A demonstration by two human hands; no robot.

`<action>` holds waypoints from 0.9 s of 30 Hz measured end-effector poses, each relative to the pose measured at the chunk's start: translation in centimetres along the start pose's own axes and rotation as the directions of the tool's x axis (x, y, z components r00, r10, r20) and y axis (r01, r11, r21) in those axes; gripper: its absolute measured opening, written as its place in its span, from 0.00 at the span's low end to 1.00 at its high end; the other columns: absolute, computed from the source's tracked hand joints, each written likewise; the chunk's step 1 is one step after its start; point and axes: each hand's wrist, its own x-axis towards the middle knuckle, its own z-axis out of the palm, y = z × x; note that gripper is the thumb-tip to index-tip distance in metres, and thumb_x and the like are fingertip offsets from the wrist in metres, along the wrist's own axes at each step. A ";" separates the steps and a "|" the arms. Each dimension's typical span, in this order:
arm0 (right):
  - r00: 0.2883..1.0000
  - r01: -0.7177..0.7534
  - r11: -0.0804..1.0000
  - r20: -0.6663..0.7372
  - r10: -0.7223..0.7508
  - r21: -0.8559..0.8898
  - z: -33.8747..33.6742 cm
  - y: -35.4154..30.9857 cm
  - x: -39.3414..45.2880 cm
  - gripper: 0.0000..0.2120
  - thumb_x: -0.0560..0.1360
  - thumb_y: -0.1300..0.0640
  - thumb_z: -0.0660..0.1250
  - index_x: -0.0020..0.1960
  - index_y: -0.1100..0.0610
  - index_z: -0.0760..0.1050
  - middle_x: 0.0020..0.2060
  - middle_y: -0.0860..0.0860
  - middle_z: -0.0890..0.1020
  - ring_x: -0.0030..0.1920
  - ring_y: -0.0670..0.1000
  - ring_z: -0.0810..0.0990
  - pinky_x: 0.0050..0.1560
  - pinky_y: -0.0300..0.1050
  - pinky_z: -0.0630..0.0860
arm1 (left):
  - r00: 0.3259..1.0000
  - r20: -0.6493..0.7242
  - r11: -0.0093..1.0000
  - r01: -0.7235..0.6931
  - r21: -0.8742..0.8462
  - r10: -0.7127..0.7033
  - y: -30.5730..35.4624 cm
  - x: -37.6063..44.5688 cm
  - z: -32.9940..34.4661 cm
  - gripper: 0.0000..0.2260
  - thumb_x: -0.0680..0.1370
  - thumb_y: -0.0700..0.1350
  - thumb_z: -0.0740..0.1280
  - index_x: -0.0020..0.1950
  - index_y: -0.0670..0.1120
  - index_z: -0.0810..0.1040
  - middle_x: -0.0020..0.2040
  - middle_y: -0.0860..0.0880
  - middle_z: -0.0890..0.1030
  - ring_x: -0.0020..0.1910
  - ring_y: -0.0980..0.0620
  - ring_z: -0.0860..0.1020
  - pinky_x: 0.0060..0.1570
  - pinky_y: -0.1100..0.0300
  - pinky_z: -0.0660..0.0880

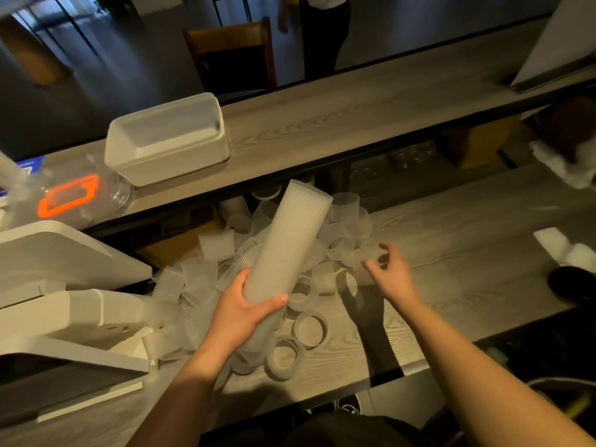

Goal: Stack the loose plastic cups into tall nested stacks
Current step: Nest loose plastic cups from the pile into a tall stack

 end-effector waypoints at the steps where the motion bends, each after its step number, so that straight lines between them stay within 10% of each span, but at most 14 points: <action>1: 0.999 0.008 0.996 -0.033 -0.005 0.090 -0.7 -1.1 0.0 0.29 0.77 0.47 0.69 0.74 0.52 0.65 0.55 0.52 0.77 0.50 0.49 0.78 0.50 0.47 0.79 | 1.000 0.003 1.000 -0.010 0.029 0.010 -0.1 0.0 0.0 0.39 0.56 0.68 0.75 0.63 0.57 0.72 0.55 0.58 0.77 0.51 0.60 0.77 0.40 0.64 0.74; 10: 0.983 0.183 0.758 -0.103 -0.153 0.626 -5.9 -10.9 -0.6 0.25 0.79 0.43 0.64 0.73 0.48 0.65 0.64 0.53 0.75 0.62 0.53 0.77 0.62 0.56 0.78 | 0.996 0.041 0.964 -0.089 0.250 0.081 -0.6 0.0 -1.0 0.36 0.61 0.61 0.81 0.65 0.59 0.70 0.57 0.58 0.76 0.52 0.59 0.75 0.42 0.64 0.72; 21: 0.926 0.289 0.865 0.108 -0.361 0.410 -4.8 -13.4 -3.2 0.19 0.82 0.50 0.63 0.72 0.47 0.70 0.61 0.47 0.75 0.58 0.42 0.75 0.48 0.33 0.72 | 0.987 0.083 0.941 -0.159 0.298 0.141 -0.5 -0.5 -2.4 0.35 0.60 0.63 0.79 0.63 0.65 0.67 0.55 0.65 0.73 0.52 0.62 0.74 0.46 0.59 0.75; 27: 0.884 0.242 0.917 0.317 -0.343 0.317 -3.2 -13.3 -4.2 0.22 0.83 0.39 0.52 0.74 0.43 0.67 0.62 0.35 0.71 0.62 0.38 0.70 0.63 0.42 0.65 | 0.982 0.091 0.939 -0.183 0.290 0.163 -0.8 -0.6 -2.5 0.34 0.61 0.62 0.80 0.62 0.64 0.68 0.55 0.65 0.74 0.52 0.63 0.74 0.43 0.63 0.72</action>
